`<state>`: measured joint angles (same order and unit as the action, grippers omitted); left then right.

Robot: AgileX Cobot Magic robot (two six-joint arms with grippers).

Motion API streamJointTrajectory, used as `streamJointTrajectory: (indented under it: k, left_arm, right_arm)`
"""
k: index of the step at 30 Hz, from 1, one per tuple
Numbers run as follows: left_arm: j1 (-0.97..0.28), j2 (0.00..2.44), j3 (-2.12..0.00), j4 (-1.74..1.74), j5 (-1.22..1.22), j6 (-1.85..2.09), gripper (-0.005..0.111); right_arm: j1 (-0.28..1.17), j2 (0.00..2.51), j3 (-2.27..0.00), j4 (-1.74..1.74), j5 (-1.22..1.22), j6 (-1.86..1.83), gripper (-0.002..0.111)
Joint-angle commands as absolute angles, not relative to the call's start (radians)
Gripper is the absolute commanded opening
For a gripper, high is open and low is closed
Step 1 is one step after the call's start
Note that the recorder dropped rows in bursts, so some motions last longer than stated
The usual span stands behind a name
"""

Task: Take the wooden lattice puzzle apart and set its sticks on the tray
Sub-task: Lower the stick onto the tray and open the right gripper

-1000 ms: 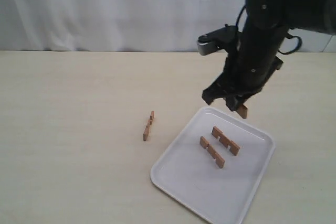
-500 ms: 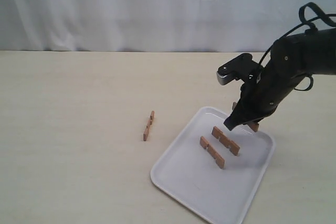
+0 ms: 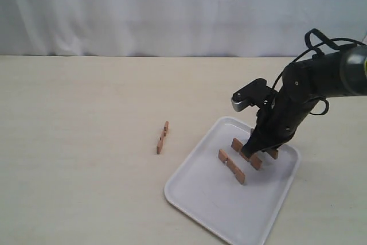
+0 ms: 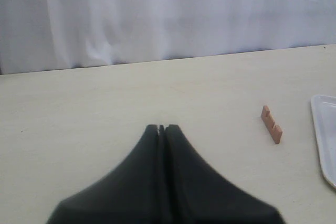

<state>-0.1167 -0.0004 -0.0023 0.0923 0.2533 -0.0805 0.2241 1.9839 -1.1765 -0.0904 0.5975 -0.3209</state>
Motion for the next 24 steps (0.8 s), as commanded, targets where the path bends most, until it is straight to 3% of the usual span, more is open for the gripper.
streamJointTrajectory:
  k: [1, 9, 19, 24]
  left_arm:
    - [-0.116, 0.000, 0.000, 0.094, 0.242, -0.084, 0.000]
    - [-0.116, 0.000, 0.000, 0.094, 0.242, -0.084, 0.000]
    - [-0.116, 0.000, 0.000, 0.094, 0.242, -0.084, 0.000]
    - [-0.116, 0.000, 0.000, 0.094, 0.242, -0.084, 0.000]
  right_arm:
    - [0.219, 1.989, -1.174, -0.089, 0.573, -0.268, 0.004]
    - [0.219, 2.015, -1.174, -0.089, 0.594, -0.265, 0.007]
    - [0.219, 2.015, -1.174, -0.089, 0.608, -0.221, 0.045]
    - [0.219, 1.977, -1.174, -0.119, 0.632, -0.221, 0.049]
